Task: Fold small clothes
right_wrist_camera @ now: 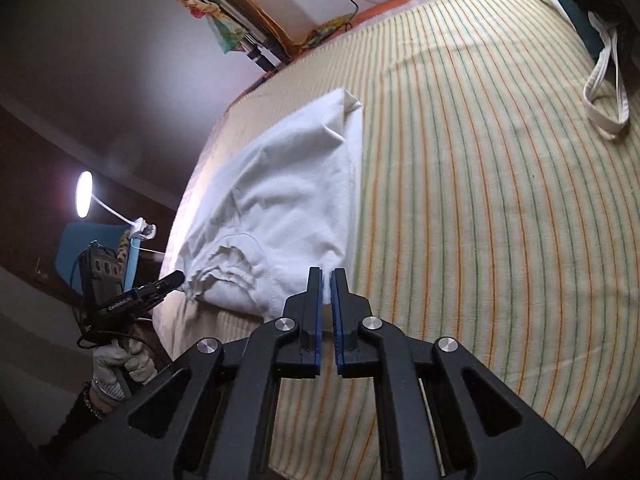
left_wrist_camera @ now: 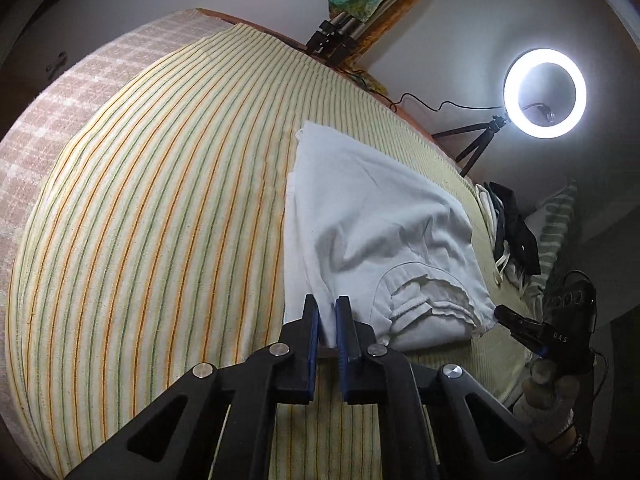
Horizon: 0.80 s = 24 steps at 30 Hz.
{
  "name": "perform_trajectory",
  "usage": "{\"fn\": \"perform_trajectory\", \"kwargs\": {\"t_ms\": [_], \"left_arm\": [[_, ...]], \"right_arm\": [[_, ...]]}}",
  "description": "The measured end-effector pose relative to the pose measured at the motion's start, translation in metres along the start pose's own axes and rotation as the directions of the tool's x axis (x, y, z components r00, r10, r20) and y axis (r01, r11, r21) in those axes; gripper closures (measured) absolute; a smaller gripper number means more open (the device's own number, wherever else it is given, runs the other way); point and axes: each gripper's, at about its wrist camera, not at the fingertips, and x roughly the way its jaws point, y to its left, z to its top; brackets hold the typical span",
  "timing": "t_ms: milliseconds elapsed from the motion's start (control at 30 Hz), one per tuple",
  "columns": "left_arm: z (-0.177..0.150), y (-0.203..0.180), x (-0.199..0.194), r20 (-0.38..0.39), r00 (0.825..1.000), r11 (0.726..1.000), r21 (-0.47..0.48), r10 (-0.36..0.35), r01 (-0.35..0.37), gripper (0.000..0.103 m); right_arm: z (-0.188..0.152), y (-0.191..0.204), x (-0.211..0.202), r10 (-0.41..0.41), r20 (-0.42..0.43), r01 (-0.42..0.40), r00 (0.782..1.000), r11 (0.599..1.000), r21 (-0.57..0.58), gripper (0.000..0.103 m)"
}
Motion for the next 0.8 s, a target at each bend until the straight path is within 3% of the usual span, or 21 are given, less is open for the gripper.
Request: {"fn": "perform_trajectory", "kwargs": {"t_ms": [167,333,633,733,800], "left_arm": [[0.001,-0.002,-0.02,0.036,0.996,0.996,-0.029,-0.085,0.086,0.1],[-0.011,0.01,-0.001,-0.02,0.999,0.999,0.003,0.037,-0.037,0.1],[-0.013,0.005,-0.007,-0.002,0.995,0.993,0.069,0.096,-0.096,0.099],[-0.016,0.005,-0.01,-0.01,0.994,0.991,0.078,0.108,-0.107,0.086],[-0.017,0.004,-0.016,0.005,0.994,0.991,0.077,0.111,-0.111,0.08]], "right_arm": [[0.001,0.005,-0.04,0.167,0.095,-0.172,0.981,0.984,0.047,0.098],[-0.005,-0.007,-0.019,0.072,0.014,-0.073,0.997,0.995,0.072,0.098],[-0.007,0.006,-0.003,-0.049,-0.055,0.048,0.997,0.999,-0.023,0.098],[-0.008,0.008,0.006,-0.097,-0.08,0.092,0.992,0.994,-0.064,0.098],[-0.011,0.007,0.003,-0.075,-0.092,0.066,0.993,0.994,-0.088,0.097]]}}
